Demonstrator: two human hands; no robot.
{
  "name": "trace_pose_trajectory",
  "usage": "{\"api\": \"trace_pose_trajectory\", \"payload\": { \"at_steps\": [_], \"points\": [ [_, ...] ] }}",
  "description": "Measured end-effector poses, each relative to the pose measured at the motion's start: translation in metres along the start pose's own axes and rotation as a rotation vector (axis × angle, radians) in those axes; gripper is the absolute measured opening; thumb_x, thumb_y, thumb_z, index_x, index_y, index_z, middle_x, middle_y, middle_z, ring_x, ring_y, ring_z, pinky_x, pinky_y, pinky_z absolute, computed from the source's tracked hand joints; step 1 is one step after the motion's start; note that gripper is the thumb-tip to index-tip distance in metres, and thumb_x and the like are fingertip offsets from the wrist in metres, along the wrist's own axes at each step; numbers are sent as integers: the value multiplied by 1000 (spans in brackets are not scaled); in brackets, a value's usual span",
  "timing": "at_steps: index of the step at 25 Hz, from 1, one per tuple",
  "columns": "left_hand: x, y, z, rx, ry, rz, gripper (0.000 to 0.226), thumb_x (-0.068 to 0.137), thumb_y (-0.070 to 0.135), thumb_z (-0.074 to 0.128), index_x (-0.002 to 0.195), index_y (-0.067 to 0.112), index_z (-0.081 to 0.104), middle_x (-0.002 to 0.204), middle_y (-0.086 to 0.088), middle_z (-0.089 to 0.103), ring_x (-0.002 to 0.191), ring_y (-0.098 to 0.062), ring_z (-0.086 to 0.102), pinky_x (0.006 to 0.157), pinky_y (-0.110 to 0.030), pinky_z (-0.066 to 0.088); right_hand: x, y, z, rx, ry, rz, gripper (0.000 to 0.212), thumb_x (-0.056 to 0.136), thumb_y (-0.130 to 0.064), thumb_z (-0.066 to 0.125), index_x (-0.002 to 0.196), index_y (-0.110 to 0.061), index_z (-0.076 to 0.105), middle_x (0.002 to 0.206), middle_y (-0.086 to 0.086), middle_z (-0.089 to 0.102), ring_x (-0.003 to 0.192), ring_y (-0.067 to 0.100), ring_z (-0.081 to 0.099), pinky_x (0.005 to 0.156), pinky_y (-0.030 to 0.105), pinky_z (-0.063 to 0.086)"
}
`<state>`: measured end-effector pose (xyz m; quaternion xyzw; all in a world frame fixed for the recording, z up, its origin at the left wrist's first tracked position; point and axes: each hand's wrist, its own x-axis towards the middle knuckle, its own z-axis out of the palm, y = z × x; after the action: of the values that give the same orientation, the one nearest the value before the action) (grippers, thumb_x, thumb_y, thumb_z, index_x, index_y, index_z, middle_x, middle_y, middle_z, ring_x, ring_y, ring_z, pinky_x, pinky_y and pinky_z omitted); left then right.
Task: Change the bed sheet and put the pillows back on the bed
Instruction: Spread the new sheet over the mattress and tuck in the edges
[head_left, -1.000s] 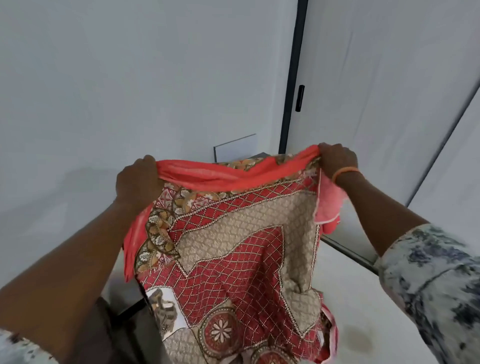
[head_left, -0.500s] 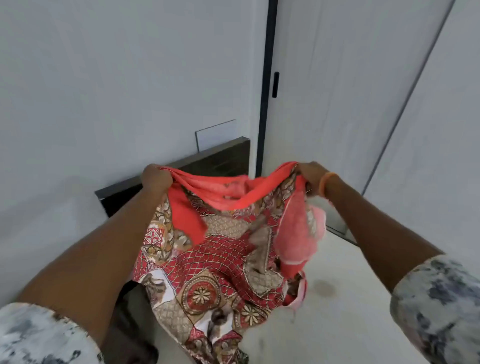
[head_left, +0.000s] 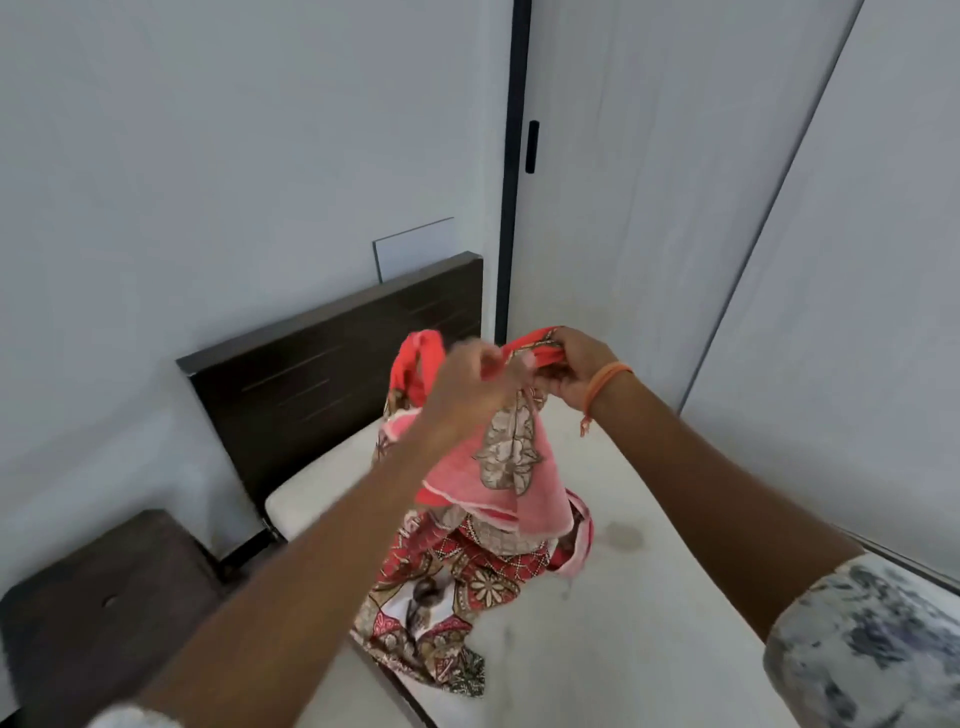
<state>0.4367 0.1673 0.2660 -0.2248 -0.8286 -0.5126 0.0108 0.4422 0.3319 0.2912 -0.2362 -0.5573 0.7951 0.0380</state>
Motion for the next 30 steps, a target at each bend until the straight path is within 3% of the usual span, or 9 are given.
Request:
{"api": "trace_pose_trajectory", "payload": {
  "at_steps": [3, 6, 8, 11, 14, 17, 20, 23, 30],
  "points": [
    [-41, -25, 18, 170, 26, -34, 29, 80, 47, 74, 79, 30, 49, 67, 11, 55, 64, -6, 58, 53, -17, 37, 1, 16, 23, -90, 1, 9, 13, 94, -20, 57, 87, -10, 61, 63, 8, 67, 55, 21, 67, 46, 34, 54],
    [-49, -47, -4, 280, 51, -132, 23, 91, 32, 66, 73, 26, 54, 60, 12, 53, 58, -10, 55, 56, -27, 37, 8, 30, 42, -341, 50, -105, 41, 93, -53, 55, 94, -12, 61, 85, 5, 66, 80, 21, 64, 76, 40, 56],
    [-56, -59, -21, 114, -129, -159, 16, 93, 35, 65, 83, 22, 67, 67, 4, 65, 62, -8, 59, 66, -31, 47, 16, 37, 44, -386, 18, -168, 53, 92, -61, 50, 98, -10, 63, 94, 7, 68, 91, 26, 66, 89, 47, 54],
    [-68, -64, -28, -337, -338, -341, 37, 96, 41, 58, 116, 11, 64, 110, -12, 64, 98, -28, 60, 85, -44, 48, 20, 47, 50, -369, -165, -136, 56, 91, -61, 53, 107, -8, 66, 96, 13, 72, 94, 31, 69, 83, 52, 56],
    [-66, -55, -20, -838, -166, -547, 32, 101, 35, 41, 97, 16, 66, 89, -7, 61, 73, -21, 59, 64, -33, 50, 24, 58, 58, -419, -262, -193, 56, 90, -63, 53, 100, -9, 69, 91, 14, 73, 93, 32, 70, 82, 51, 57],
    [-66, -57, -6, -565, 61, -439, 6, 95, 20, 55, 94, 20, 61, 88, -5, 65, 66, -16, 63, 53, -28, 54, 26, 61, 58, -393, -272, -216, 54, 91, -62, 51, 102, -12, 68, 94, 10, 74, 93, 28, 71, 80, 46, 59],
    [-70, -54, 11, -245, 173, -306, 67, 65, 55, 84, 113, 28, 45, 106, 12, 60, 92, -5, 62, 74, -19, 51, 25, 61, 54, -359, -248, -199, 57, 91, -65, 47, 102, -14, 70, 87, 4, 76, 86, 22, 73, 66, 32, 60],
    [-69, -42, 32, -150, 306, -261, 98, 43, 77, 81, 121, 35, 38, 114, 18, 53, 103, -2, 56, 83, -22, 52, 23, 64, 50, -481, -241, -211, 69, 91, -71, 35, 105, -14, 72, 88, 3, 76, 86, 19, 73, 72, 28, 59],
    [-58, -57, 29, -107, 345, -183, 36, 80, 44, 75, 97, 23, 51, 90, 1, 58, 82, -16, 57, 72, -36, 51, 28, 65, 21, -129, -439, 4, 71, 86, -66, 47, 129, -10, 57, 123, 19, 66, 111, 33, 66, 95, 48, 54]
  ]
}}
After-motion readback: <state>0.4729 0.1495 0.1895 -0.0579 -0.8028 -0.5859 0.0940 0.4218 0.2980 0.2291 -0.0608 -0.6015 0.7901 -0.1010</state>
